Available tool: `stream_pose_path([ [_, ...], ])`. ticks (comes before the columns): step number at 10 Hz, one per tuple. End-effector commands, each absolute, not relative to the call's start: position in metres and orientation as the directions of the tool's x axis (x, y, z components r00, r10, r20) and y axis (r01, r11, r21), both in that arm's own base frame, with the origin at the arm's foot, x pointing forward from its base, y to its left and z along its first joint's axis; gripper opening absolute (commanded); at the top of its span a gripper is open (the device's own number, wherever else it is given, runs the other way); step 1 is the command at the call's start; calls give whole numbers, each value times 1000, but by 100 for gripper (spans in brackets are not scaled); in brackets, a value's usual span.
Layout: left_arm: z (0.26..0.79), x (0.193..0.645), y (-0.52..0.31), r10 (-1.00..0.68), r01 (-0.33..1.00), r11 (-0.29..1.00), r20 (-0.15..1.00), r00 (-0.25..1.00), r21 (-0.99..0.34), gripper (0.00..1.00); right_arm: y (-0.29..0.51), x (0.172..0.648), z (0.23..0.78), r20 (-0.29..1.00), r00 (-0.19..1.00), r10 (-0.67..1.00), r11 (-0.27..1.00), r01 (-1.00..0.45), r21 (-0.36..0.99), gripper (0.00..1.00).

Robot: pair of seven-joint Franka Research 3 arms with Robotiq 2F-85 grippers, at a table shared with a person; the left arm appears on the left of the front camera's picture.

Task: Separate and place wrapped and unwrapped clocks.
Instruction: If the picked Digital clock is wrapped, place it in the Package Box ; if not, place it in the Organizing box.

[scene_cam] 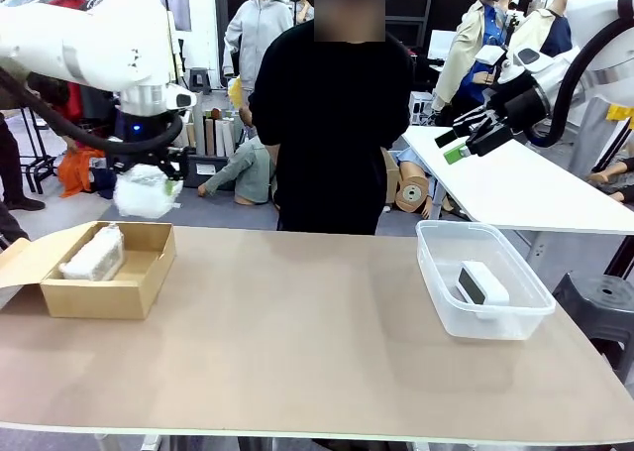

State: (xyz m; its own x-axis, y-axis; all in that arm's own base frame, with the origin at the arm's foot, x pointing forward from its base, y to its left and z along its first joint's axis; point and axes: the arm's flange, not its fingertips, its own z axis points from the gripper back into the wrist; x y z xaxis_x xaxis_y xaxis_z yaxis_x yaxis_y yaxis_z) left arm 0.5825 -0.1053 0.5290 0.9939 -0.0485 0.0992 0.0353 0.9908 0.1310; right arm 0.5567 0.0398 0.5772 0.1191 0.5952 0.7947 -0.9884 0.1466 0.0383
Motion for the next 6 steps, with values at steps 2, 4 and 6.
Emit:
stream_pose_path([
  [2,504,572,-85,-96,69,973,115,989,218,0,40,556,579,797,116,593,147,-989,35,100],
  [4,491,572,-82,-109,75,963,120,987,257,0,40,556,579,797,116,593,147,-989,35,100],
  [6,487,576,-97,-36,-10,963,162,986,271,0,40,556,579,797,116,593,147,-989,35,100],
])
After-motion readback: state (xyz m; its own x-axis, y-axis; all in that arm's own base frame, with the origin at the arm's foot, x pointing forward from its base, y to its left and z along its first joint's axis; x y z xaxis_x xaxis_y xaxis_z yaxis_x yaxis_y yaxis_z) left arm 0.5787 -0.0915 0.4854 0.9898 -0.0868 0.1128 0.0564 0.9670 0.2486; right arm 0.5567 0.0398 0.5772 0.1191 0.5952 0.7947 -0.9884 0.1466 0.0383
